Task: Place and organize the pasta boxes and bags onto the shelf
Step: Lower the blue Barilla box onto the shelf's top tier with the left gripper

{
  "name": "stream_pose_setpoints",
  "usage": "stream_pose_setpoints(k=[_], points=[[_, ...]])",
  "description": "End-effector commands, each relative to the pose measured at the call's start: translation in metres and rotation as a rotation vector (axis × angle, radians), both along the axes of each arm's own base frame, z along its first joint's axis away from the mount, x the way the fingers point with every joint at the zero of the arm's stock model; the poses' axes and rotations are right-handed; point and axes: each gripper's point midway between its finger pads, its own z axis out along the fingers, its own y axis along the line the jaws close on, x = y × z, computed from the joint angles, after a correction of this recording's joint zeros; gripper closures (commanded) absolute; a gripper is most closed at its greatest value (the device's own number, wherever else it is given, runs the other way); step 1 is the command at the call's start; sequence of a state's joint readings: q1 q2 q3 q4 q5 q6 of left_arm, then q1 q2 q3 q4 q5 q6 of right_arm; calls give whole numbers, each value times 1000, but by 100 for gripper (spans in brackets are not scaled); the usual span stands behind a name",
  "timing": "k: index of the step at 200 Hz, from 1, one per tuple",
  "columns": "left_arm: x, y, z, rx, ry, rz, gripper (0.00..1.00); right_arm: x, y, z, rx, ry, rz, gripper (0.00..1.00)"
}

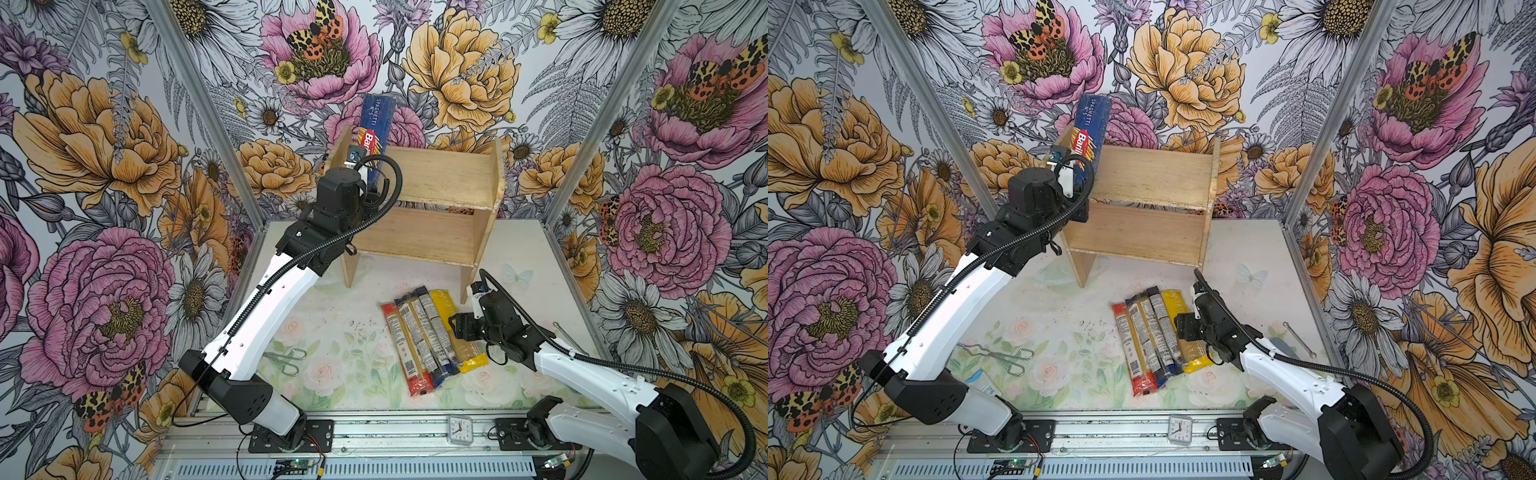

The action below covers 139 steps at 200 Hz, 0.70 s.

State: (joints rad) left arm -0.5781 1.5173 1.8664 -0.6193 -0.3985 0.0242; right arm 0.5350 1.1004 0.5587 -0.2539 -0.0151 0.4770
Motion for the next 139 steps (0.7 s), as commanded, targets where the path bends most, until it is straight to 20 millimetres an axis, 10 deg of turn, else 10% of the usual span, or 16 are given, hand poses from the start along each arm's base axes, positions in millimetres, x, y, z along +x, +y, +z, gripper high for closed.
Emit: stream_pose_setpoints(k=[1,139], points=[[-8,11,69,-150,-213,9,59,0,-2,2,9,-9,-8,22],[-8,13,66,-147,-210,13,50,0,-2,3,12,-14,-8,21]])
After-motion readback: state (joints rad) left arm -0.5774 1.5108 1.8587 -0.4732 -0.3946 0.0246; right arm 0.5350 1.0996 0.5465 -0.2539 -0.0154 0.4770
